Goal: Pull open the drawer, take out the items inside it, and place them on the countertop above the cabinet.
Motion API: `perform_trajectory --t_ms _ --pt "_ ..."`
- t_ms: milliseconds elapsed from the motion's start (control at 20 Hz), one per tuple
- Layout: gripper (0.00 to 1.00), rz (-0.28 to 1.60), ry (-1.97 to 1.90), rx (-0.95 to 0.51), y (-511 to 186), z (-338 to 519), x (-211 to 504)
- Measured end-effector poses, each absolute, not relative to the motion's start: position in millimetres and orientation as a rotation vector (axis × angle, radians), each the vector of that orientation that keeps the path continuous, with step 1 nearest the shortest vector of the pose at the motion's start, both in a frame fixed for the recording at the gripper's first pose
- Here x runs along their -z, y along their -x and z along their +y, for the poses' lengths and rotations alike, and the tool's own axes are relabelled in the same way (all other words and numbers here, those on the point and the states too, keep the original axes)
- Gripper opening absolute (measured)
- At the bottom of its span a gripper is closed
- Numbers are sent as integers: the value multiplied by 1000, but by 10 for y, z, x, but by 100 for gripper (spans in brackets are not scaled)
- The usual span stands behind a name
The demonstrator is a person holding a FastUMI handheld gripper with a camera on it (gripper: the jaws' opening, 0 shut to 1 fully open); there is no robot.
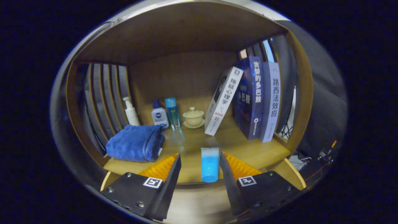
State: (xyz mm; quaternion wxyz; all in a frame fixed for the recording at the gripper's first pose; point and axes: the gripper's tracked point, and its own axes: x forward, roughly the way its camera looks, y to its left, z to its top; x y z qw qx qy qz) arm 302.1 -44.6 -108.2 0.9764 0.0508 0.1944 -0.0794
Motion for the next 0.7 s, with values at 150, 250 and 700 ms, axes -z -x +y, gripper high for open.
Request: perform_trajectory --t_ms 150,250,700 --pt "74 314 -64 179 -2683 -425 851" --pt "74 268 -43 217 -2411 -445 712" --pt "74 158 -33 249 -1328 -256 682"
